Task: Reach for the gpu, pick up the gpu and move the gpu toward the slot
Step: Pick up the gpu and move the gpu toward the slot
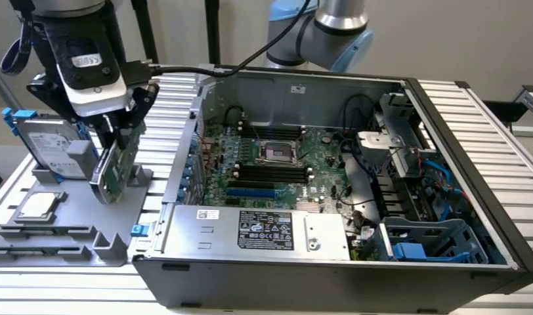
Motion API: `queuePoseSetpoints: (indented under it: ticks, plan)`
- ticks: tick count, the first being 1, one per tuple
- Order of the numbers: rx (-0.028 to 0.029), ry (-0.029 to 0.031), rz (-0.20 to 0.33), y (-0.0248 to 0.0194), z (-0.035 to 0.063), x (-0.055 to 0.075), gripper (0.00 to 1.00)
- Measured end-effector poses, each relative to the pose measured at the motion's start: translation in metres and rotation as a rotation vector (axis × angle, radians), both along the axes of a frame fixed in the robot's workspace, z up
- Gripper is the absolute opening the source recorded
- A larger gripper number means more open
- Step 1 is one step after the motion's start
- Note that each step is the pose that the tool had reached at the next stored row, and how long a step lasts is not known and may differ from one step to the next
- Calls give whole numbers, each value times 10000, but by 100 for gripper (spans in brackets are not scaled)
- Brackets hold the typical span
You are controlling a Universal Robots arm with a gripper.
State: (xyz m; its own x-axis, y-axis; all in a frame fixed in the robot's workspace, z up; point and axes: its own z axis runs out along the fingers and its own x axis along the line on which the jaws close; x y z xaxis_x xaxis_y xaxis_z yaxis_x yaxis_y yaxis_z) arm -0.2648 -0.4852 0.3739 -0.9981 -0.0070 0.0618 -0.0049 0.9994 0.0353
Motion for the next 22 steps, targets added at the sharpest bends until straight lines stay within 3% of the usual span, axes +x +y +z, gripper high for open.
queuePoseSetpoints:
  ticks: [10,13,17,22]
  plan:
    - [1,33,1,0,453,378,26]
    - [19,40,1,0,547,515,26]
    - [96,39,0,1,615,690,26]
    - [272,41,1,4,624,912,26]
